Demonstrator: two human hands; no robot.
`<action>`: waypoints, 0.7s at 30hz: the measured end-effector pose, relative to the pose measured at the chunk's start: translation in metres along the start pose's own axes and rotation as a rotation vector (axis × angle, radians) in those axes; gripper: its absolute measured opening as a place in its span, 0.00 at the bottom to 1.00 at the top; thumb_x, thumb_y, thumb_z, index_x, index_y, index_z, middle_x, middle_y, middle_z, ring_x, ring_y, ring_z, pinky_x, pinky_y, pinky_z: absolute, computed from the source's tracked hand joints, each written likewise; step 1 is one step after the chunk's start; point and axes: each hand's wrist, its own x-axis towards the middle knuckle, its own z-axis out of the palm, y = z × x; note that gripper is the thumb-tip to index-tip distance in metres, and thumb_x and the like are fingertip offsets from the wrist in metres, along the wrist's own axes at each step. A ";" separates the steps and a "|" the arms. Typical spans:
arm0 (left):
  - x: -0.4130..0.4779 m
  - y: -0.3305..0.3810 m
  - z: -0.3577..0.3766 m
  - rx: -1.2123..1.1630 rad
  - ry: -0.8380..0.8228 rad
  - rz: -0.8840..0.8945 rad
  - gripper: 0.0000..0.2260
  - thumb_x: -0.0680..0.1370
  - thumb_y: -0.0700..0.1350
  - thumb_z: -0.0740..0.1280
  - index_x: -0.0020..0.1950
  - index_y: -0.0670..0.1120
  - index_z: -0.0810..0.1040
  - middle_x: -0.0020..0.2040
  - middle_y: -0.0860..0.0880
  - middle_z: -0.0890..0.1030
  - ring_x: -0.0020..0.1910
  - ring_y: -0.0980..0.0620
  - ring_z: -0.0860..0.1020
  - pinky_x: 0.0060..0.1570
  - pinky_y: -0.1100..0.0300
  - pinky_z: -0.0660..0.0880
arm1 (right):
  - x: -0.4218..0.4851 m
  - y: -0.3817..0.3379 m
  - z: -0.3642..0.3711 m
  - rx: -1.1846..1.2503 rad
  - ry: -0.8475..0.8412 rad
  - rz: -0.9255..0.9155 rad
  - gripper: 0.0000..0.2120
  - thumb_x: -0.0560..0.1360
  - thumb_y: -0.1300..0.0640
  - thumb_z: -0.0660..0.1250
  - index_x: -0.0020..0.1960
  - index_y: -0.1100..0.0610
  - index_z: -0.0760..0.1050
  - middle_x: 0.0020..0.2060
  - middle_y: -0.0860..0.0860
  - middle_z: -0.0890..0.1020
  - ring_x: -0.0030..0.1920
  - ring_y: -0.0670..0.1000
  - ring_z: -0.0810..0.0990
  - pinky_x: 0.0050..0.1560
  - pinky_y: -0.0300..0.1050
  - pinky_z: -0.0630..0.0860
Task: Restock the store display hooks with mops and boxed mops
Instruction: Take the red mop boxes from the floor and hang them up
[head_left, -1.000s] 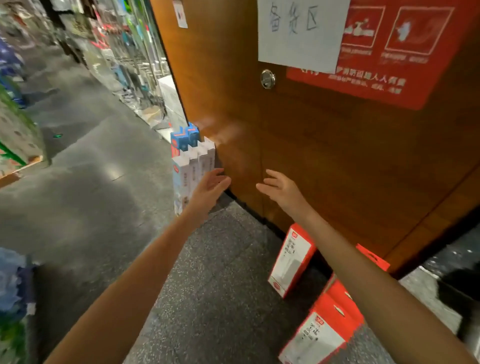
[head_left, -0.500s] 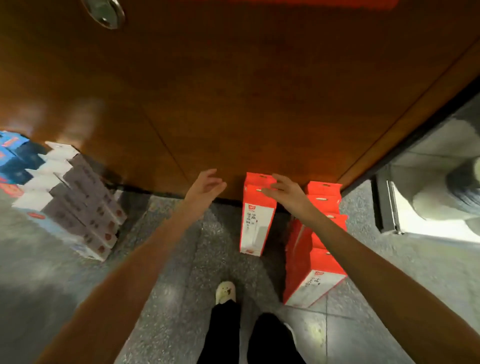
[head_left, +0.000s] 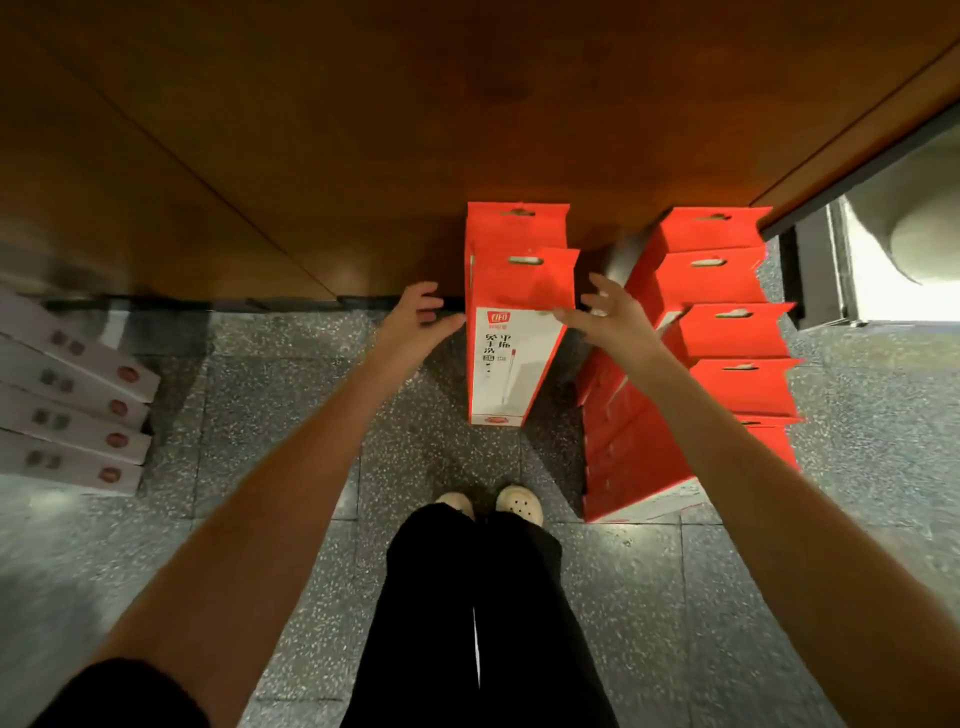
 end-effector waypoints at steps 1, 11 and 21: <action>0.014 -0.009 0.008 0.005 -0.008 0.013 0.31 0.74 0.52 0.71 0.73 0.48 0.63 0.66 0.48 0.72 0.63 0.51 0.71 0.61 0.54 0.71 | 0.014 0.014 0.001 -0.006 0.000 -0.003 0.38 0.72 0.63 0.72 0.76 0.60 0.56 0.67 0.60 0.69 0.60 0.51 0.72 0.42 0.33 0.72; 0.104 -0.081 0.070 0.004 -0.048 0.083 0.36 0.66 0.50 0.78 0.68 0.48 0.63 0.67 0.48 0.71 0.64 0.51 0.72 0.63 0.49 0.73 | 0.095 0.090 0.016 -0.030 -0.156 -0.178 0.35 0.67 0.65 0.77 0.69 0.61 0.66 0.58 0.51 0.79 0.55 0.39 0.79 0.53 0.36 0.77; 0.064 -0.047 0.046 -0.021 -0.149 0.127 0.42 0.56 0.61 0.78 0.65 0.51 0.67 0.63 0.50 0.76 0.62 0.52 0.75 0.61 0.47 0.74 | 0.044 0.062 0.000 -0.050 -0.081 -0.242 0.37 0.64 0.59 0.79 0.69 0.58 0.67 0.61 0.50 0.79 0.56 0.38 0.78 0.53 0.32 0.75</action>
